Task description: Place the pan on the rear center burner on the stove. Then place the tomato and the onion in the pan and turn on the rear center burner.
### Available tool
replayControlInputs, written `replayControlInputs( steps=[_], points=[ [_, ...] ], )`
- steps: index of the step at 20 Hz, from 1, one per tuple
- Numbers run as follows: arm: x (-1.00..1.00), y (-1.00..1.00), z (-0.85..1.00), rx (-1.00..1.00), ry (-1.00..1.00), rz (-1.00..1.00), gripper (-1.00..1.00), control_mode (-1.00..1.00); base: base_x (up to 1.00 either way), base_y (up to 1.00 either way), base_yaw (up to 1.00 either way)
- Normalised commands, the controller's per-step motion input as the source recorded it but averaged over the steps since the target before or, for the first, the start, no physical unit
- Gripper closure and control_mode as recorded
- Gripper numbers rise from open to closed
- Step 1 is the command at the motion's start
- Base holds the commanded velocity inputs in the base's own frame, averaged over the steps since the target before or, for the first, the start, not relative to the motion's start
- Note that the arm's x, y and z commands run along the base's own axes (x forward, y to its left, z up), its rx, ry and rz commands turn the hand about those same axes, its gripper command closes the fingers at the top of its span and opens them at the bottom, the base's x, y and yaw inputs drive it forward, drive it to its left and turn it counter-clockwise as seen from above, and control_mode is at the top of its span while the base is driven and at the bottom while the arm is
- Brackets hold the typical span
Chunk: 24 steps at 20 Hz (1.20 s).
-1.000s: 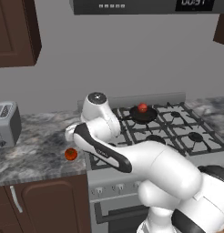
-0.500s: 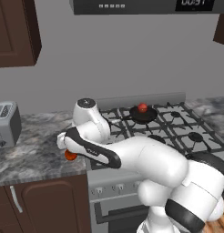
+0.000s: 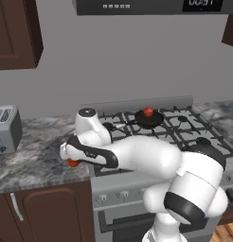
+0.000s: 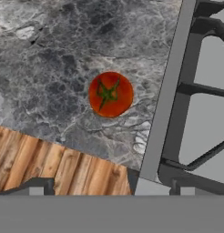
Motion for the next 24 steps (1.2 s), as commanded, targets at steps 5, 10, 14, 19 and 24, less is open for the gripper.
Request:
replayControlInputs(
  steps=[5,10,14,19,24],
  points=[
    [0.37,0.12,-0.31,-0.02,0.02,0.00,-1.00,-1.00,0.00,0.00,0.00],
    [0.29,0.25,-0.26,-0.03,0.03,0.00,-1.00,-1.00,0.00,0.00,0.00],
    [0.34,0.18,-0.22,-0.03,0.02,0.00,-1.00,-1.00,0.00,0.00,0.00],
    [0.42,0.13,-0.25,-0.02,0.03,0.00,-1.00,-1.00,0.00,0.00,0.00],
    [0.17,0.19,-0.32,-0.06,0.04,0.00,-1.00,-1.00,0.00,0.00,0.00]
  ],
)
